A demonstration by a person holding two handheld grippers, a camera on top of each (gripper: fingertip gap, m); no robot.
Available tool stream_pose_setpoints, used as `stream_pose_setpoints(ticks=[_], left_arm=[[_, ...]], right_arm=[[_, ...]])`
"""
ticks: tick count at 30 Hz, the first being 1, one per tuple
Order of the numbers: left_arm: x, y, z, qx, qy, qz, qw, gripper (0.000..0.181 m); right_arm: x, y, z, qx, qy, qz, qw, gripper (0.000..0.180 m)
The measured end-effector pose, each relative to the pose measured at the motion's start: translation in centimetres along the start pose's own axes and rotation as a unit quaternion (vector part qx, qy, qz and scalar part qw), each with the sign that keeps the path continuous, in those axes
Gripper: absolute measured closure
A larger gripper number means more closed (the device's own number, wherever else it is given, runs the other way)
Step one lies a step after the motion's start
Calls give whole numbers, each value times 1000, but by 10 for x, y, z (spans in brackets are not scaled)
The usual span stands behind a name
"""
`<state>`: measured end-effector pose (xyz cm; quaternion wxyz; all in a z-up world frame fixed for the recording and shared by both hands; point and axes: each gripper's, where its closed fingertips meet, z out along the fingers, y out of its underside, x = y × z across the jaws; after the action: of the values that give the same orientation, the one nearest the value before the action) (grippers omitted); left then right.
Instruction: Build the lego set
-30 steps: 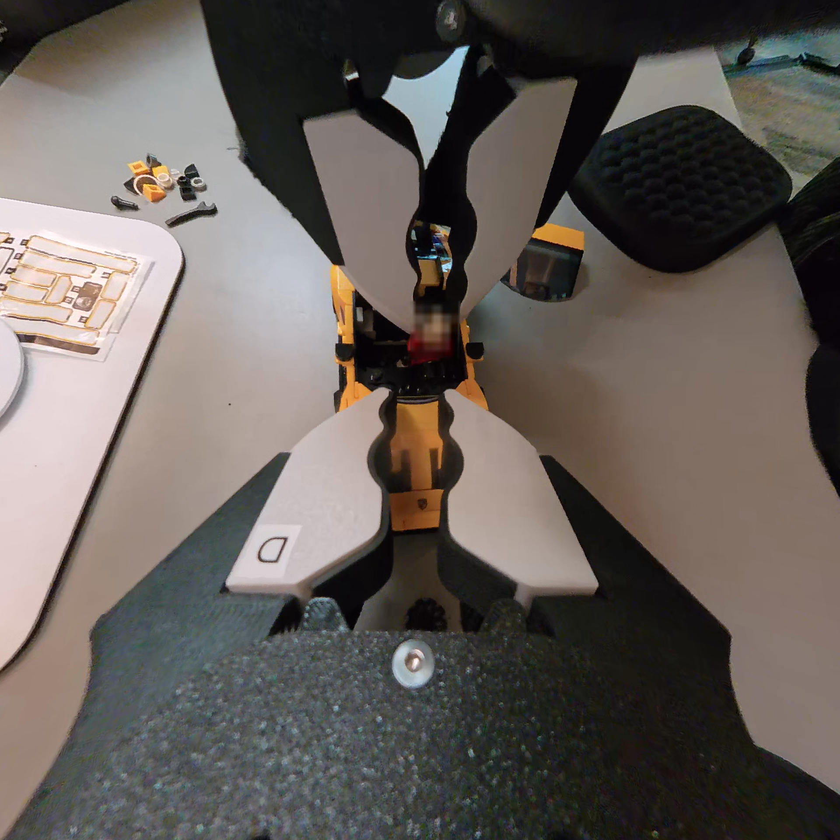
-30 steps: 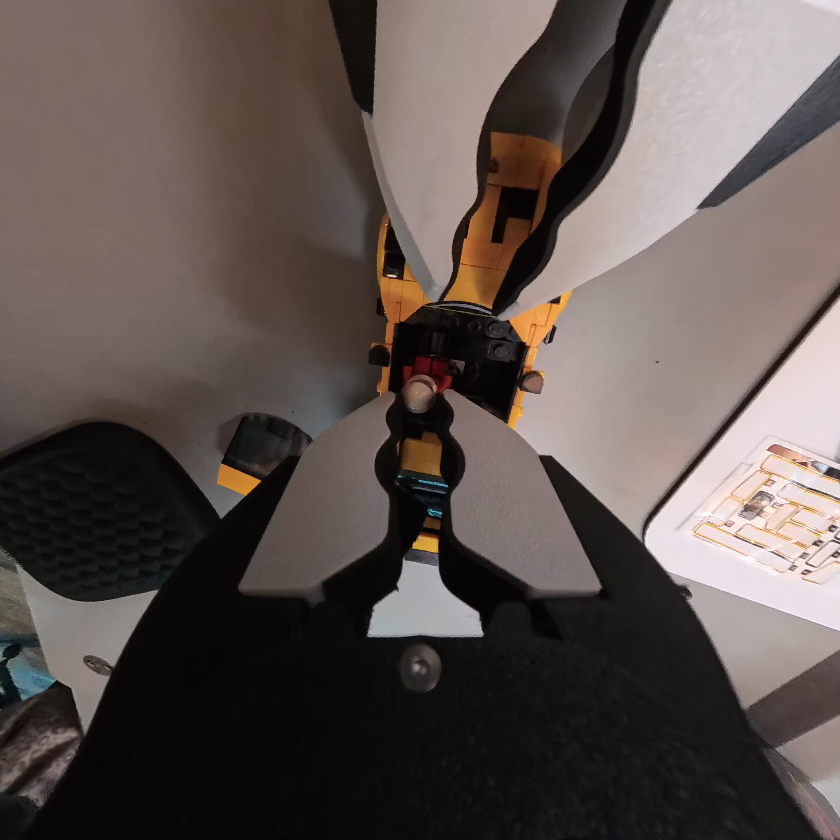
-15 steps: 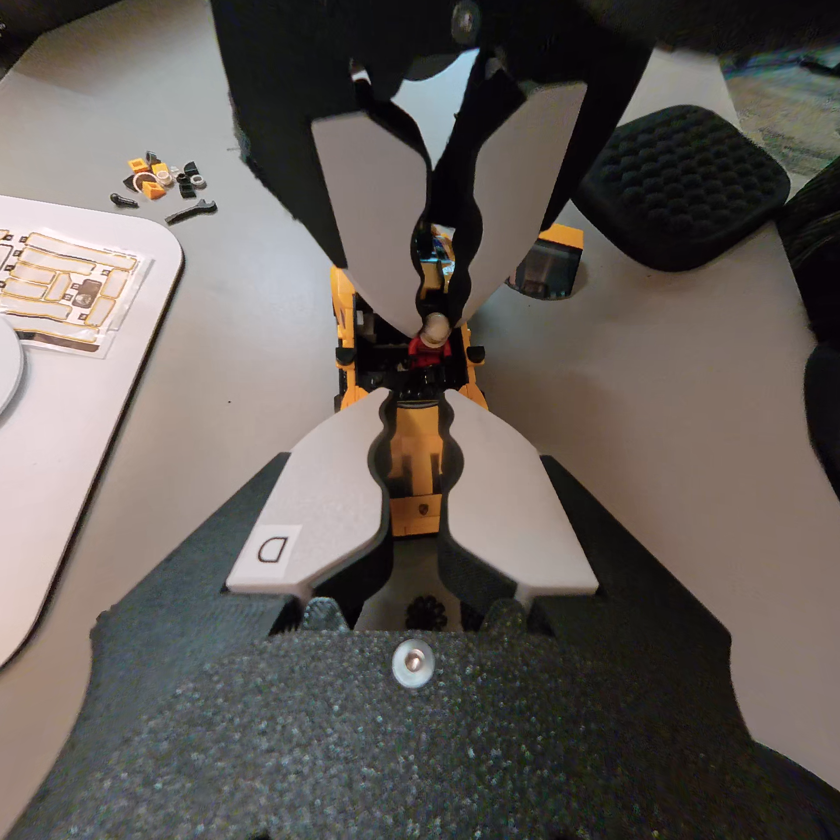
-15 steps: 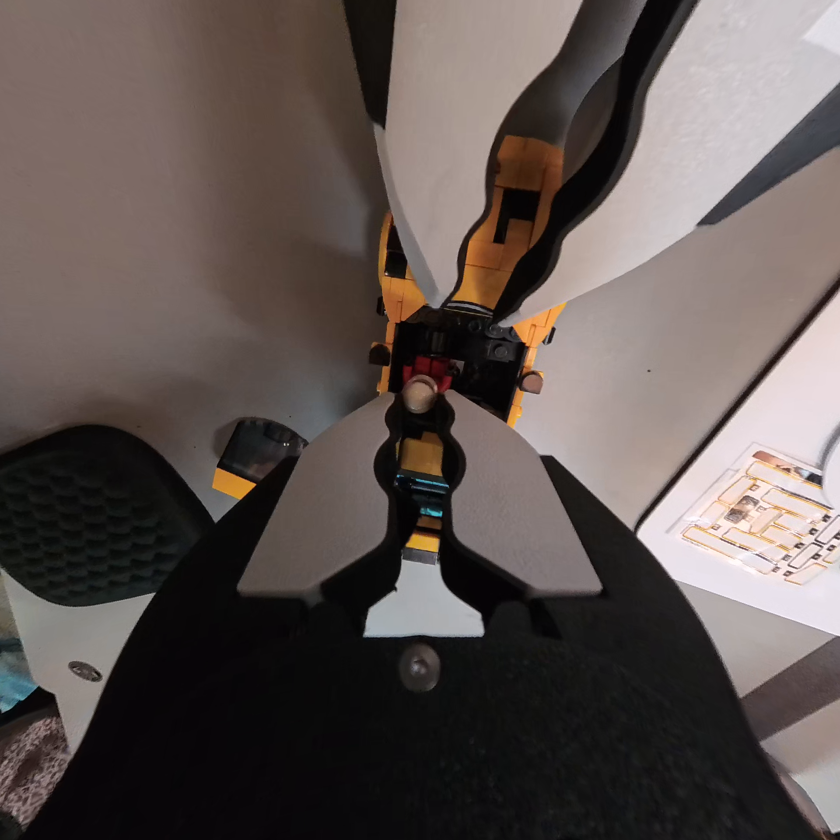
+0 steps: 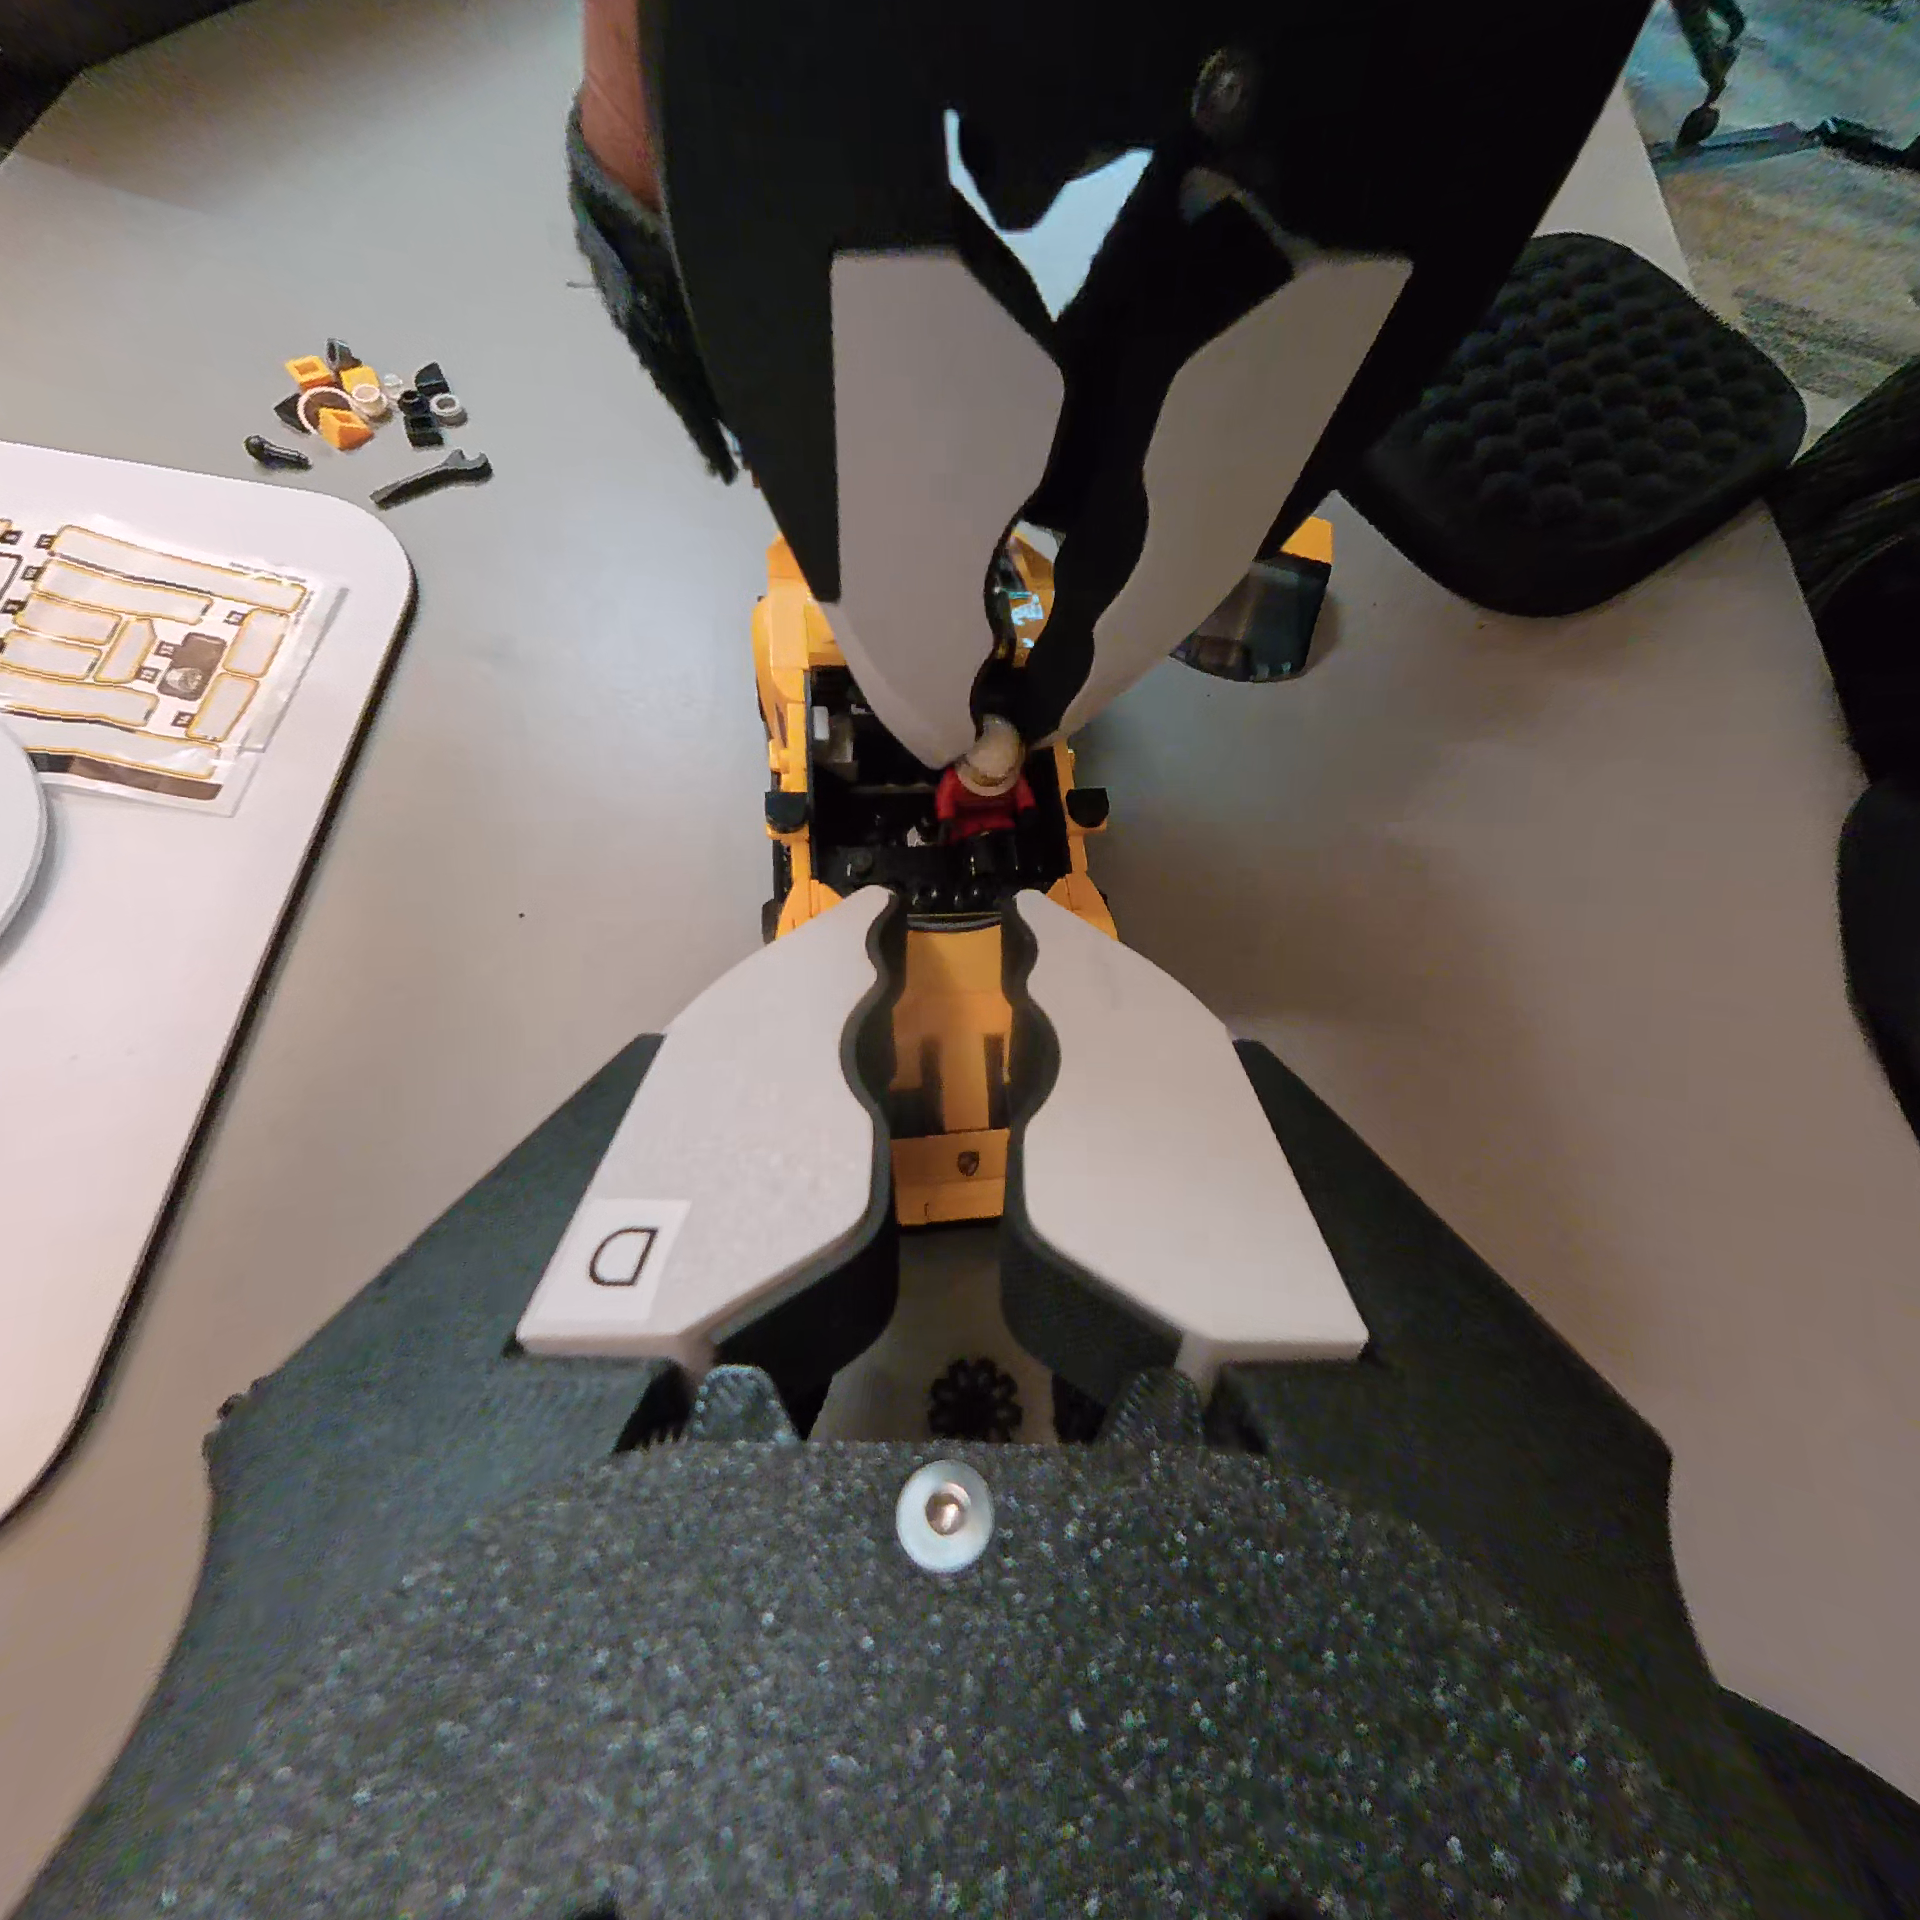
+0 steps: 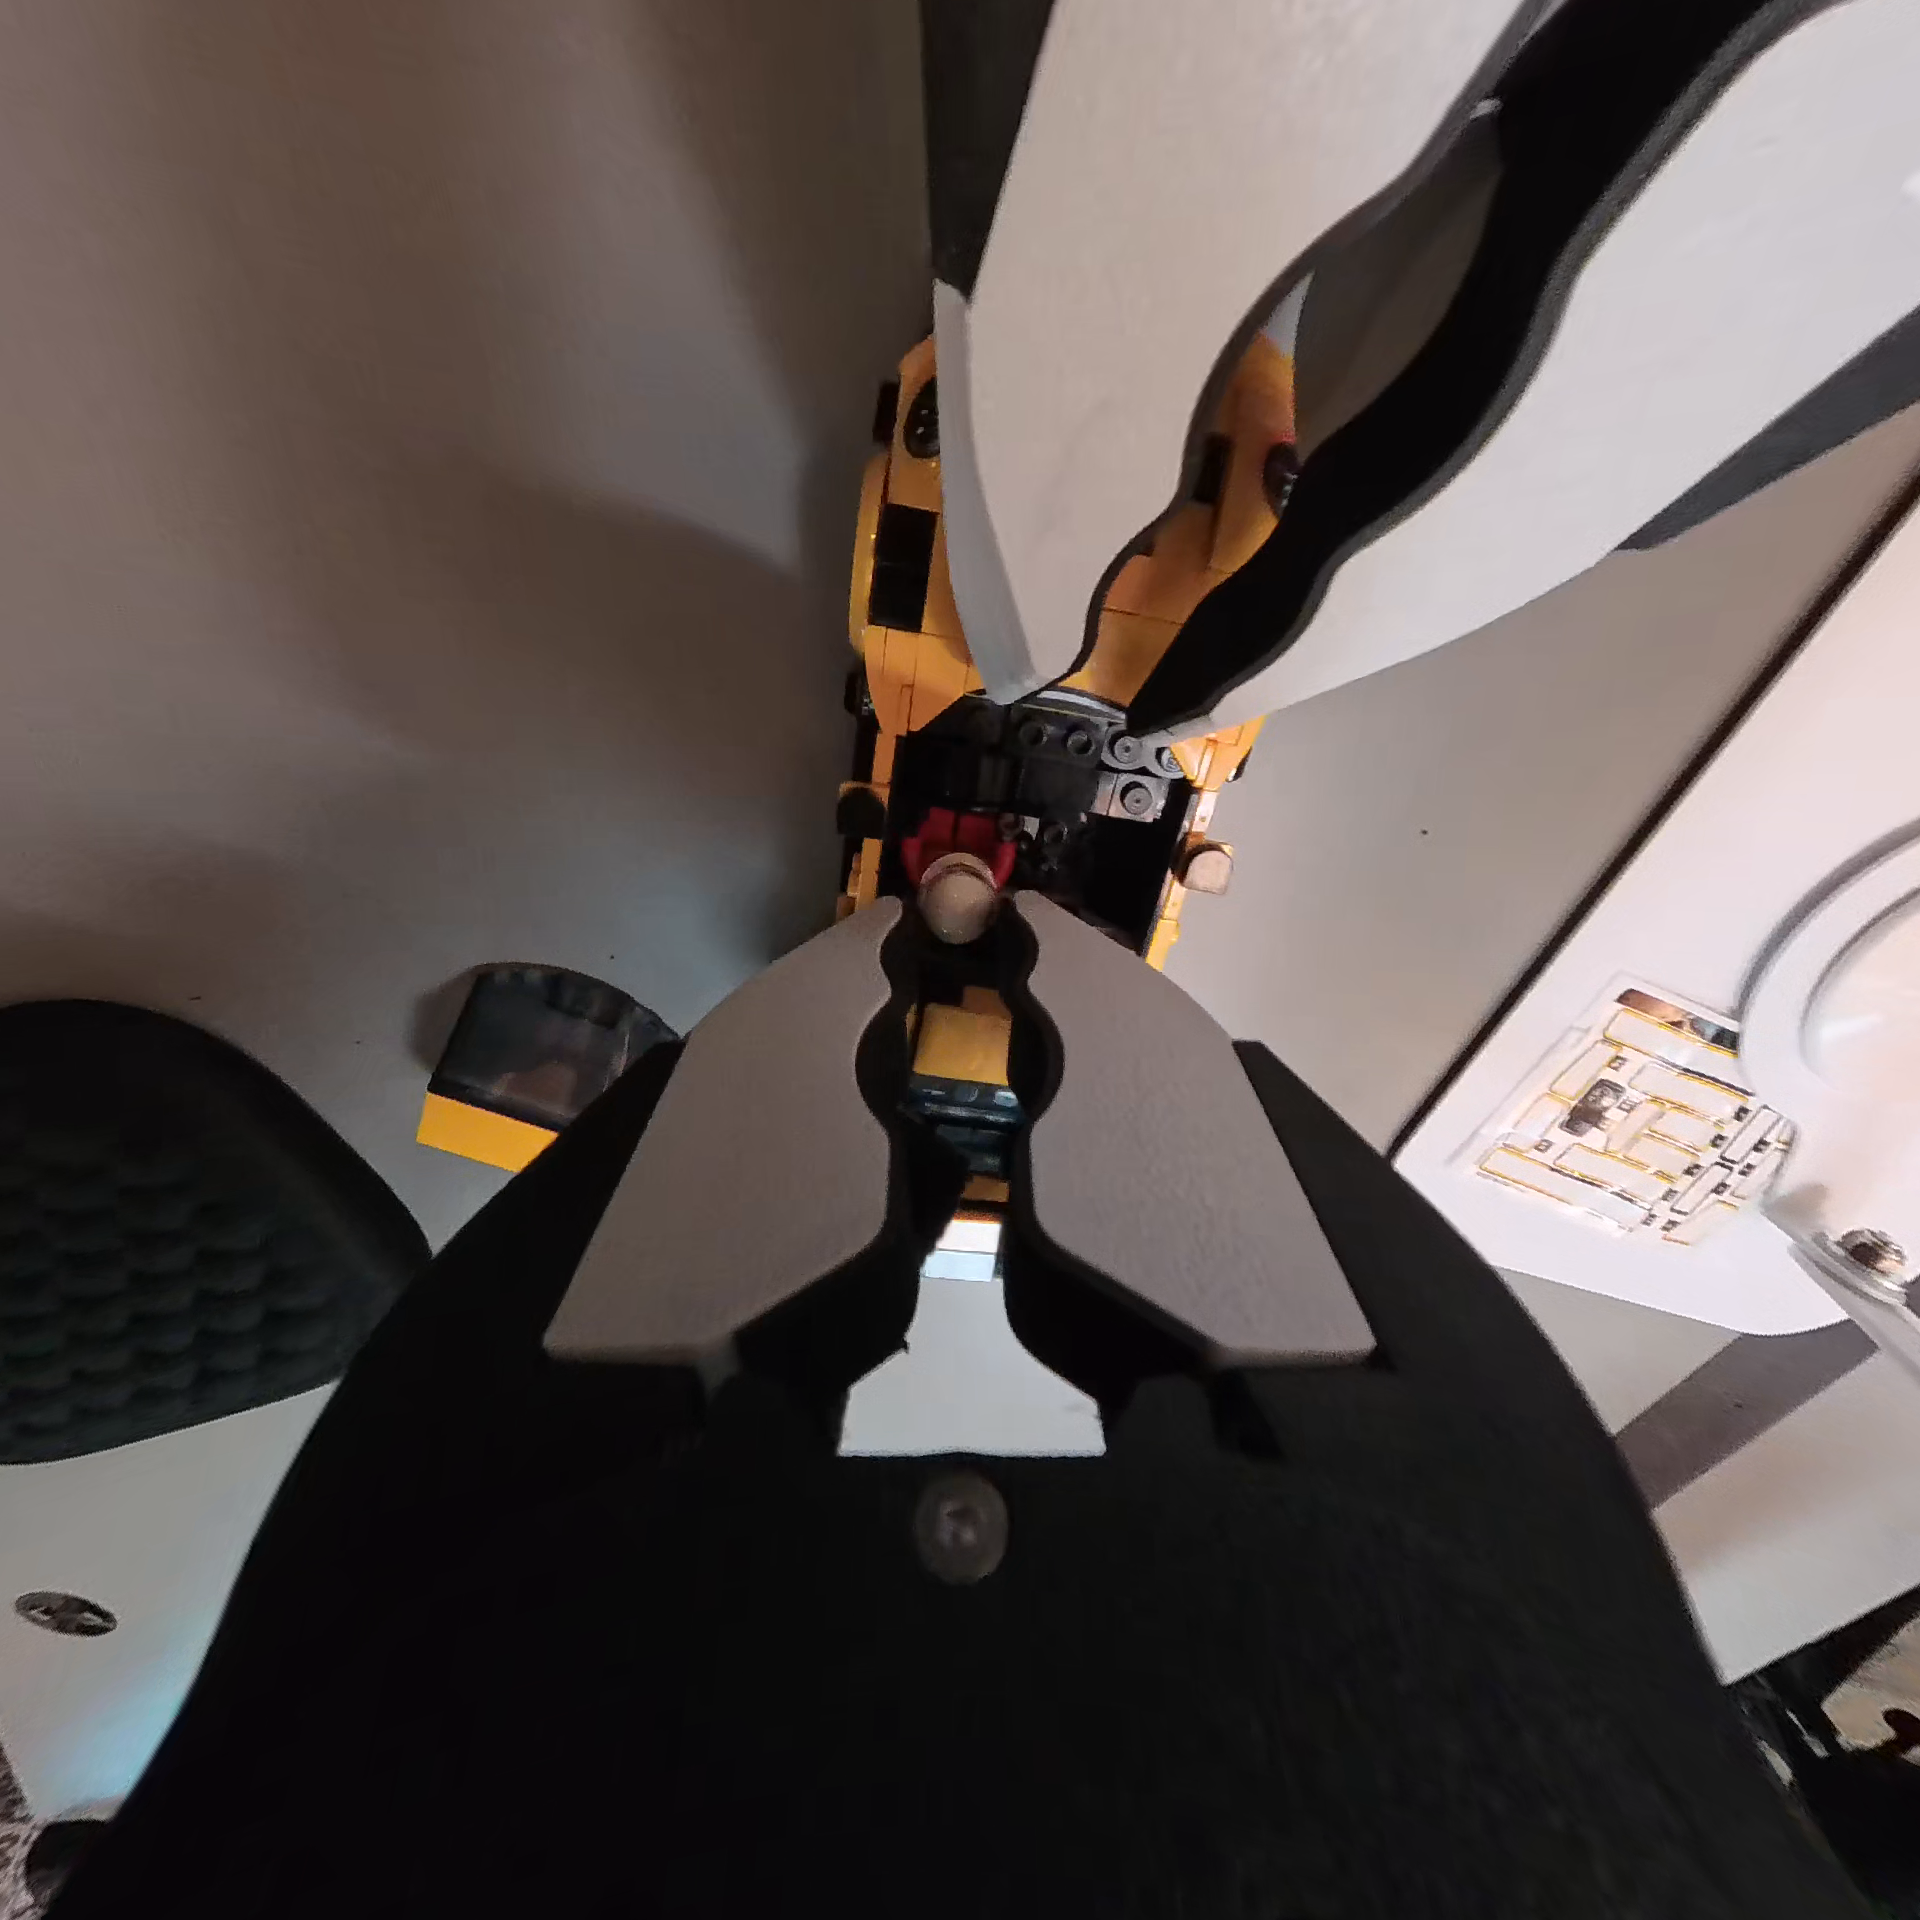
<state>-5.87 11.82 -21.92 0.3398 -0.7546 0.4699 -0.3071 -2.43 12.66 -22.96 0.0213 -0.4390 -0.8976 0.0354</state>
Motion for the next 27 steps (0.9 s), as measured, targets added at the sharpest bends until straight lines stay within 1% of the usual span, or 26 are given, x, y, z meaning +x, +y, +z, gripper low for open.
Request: stream_pose_setpoints(ticks=[8,14,19,21,25,27], left_arm=[[0,0,0,-1,0,1,1000,164],[0,1,0,-3,0,0,1000,164],[1,-1,0,-1,-1,3,1000,164],[1,-1,0,-2,-2,3,1000,164],[1,-1,-1,0,-2,4,1000,164],[1,-1,-1,-1,-2,4,1000,164]], right_arm=[[0,-3,1,-26,-24,-12,999,166],[0,-3,2,-44,-13,19,999,166],[0,-5,1,-18,-4,29,999,166],[1,-5,0,-12,1,27,1000,162],[0,-10,-10,25,-5,36,999,158],[4,-9,-18,35,12,39,999,158]])
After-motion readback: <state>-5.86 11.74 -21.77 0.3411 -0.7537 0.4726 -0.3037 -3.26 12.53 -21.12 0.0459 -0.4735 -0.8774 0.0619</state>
